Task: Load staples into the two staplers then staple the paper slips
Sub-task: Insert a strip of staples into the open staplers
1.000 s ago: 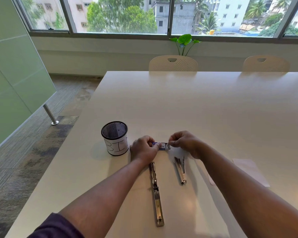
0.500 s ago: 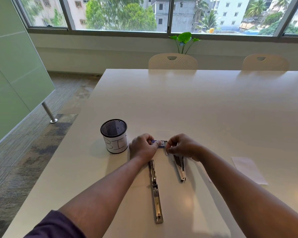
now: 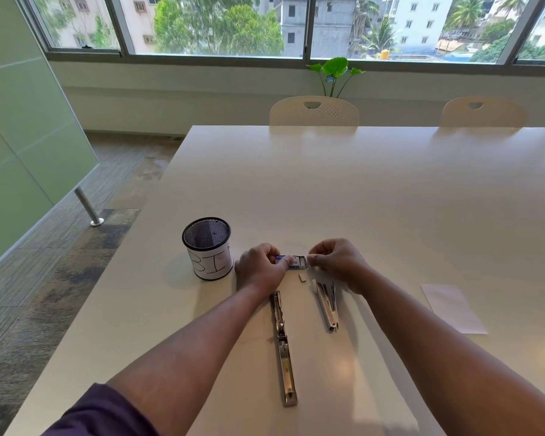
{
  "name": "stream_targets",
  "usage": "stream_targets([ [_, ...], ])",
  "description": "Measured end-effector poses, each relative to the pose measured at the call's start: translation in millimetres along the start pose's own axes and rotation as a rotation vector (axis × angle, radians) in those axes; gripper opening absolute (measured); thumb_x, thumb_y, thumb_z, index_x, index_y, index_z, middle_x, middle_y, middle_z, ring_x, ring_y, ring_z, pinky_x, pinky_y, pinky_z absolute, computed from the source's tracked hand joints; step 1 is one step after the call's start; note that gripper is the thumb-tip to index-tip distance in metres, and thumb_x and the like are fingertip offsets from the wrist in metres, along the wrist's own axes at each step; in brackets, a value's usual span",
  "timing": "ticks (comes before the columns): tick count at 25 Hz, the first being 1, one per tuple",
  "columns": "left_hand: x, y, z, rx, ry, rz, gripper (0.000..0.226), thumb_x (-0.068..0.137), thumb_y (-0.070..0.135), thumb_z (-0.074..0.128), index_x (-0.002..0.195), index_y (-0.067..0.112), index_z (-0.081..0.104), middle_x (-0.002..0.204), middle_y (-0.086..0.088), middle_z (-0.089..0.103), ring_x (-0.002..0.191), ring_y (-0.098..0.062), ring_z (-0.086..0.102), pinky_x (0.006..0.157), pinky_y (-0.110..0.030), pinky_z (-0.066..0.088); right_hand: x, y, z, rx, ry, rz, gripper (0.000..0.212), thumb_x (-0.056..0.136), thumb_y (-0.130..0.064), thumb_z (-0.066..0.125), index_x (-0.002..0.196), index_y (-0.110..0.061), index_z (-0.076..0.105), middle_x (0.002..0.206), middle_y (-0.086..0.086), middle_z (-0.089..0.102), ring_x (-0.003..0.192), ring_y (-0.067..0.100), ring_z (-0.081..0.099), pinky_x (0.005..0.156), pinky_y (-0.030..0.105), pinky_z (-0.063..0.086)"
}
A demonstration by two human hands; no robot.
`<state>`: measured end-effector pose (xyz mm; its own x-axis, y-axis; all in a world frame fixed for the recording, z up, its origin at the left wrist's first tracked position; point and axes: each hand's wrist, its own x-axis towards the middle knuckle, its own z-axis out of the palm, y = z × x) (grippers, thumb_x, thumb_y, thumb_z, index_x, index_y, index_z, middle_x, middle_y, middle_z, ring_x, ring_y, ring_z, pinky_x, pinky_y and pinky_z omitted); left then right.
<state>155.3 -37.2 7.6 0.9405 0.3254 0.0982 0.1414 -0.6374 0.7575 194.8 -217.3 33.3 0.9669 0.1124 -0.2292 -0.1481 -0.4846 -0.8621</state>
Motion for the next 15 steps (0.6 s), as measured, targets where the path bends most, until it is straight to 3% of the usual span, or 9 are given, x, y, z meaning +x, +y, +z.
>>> stream_targets([
  [3,0.4,-0.4,0.2,0.002,0.005,-0.001,0.031,0.076,0.051,0.080,0.086,0.023,0.072,0.075,0.009,0.070,0.085,-0.020,0.068,0.084,-0.042,0.055,5.3,-2.1,5.2,-0.040,0.003,0.032,0.010,0.084,-0.023,0.083,0.084,-0.014,0.078,0.083,0.005,0.075,0.071,0.017,0.063,0.067,0.035,0.058],
  [7,0.4,-0.3,0.6,0.010,0.004,0.006,0.030,0.076,0.052,0.079,0.085,0.025,0.071,0.076,0.009,0.069,0.085,-0.020,0.068,0.084,-0.042,0.056,8.4,-4.3,10.0,-0.084,0.033,0.085,0.014,0.078,-0.031,0.087,0.078,-0.021,0.078,0.085,0.002,0.076,0.090,0.026,0.071,0.086,0.051,0.061],
  [15,-0.1,-1.8,1.5,0.023,0.006,0.029,0.030,0.078,0.052,0.078,0.086,0.024,0.073,0.077,0.009,0.070,0.084,-0.021,0.067,0.082,-0.043,0.056,8.3,-4.9,14.7,-0.080,0.034,0.103,0.016,0.075,-0.036,0.088,0.077,-0.023,0.078,0.086,0.000,0.075,0.096,0.027,0.067,0.094,0.056,0.055],
])
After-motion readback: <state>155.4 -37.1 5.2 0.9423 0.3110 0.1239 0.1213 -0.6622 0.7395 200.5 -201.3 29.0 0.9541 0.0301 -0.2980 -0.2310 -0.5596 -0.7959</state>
